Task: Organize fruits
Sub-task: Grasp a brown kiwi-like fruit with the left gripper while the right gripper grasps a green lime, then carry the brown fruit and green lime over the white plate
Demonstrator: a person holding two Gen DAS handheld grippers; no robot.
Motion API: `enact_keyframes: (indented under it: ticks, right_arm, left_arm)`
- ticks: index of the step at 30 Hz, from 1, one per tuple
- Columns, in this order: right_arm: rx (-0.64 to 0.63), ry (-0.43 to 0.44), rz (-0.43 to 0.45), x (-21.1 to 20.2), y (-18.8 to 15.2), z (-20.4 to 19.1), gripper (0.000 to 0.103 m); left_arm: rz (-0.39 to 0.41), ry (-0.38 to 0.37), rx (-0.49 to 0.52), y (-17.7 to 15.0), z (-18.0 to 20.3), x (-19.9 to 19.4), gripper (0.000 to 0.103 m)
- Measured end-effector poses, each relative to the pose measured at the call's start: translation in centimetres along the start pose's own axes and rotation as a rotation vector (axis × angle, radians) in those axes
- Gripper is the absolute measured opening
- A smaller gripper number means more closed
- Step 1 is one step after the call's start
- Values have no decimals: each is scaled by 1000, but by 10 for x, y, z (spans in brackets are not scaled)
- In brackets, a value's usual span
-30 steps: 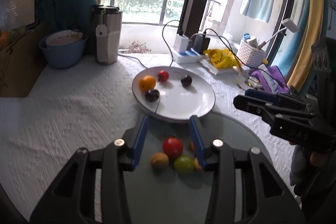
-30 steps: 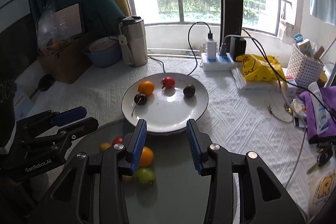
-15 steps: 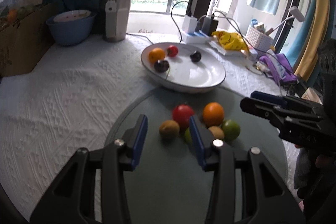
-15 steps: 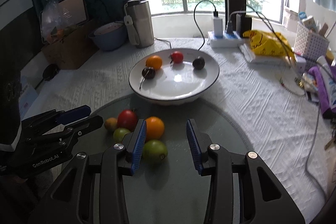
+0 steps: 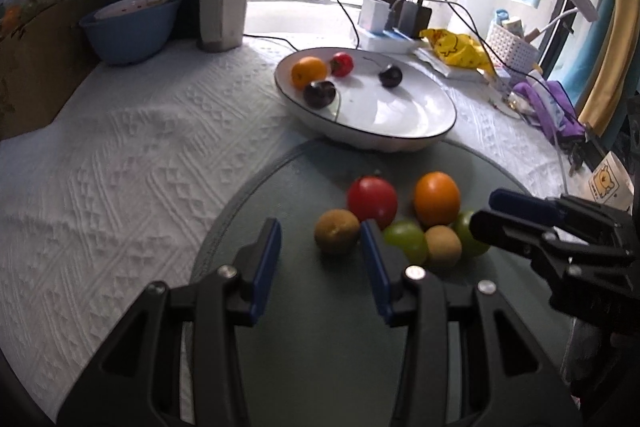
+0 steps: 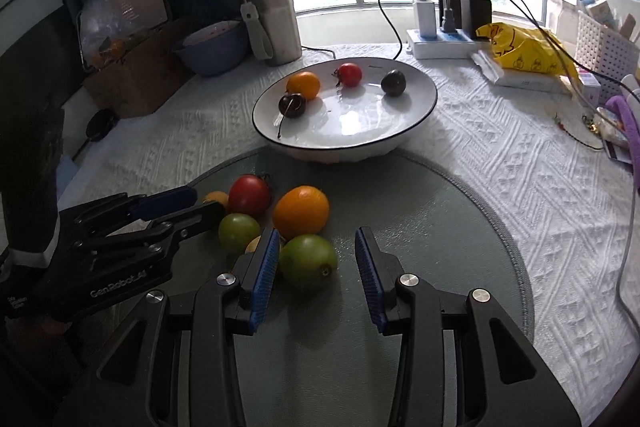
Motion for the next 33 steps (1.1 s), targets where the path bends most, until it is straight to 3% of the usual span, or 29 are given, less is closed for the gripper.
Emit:
enact_keyframes:
  ticks: [10,14,17,33]
  right_arm:
    - [39,45,-31,5,-7,6,42]
    - [44,53,-36,7,-8,6,42]
    - [43,64,-36,7,-9,5,34]
    - [14,45,15,-13,3,1,34]
  left_arm:
    - [-24,-20,12,0,2,7,41]
    - [-27,-32,26,-1,5,7,29]
    - [-30,-49,26,-1,6,7,25]
    - [27,-73,41,13,16,-17,25]
Point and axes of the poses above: each gripper's, at about its wrist camera, not at the fingertips, and x roughly the way its jaws point, z to its right, y to its top, the point moved 1 cm from there along x, roughly the way its jaws point, and after that the axes turned 15 degrees about z, right-handed, at the moved point
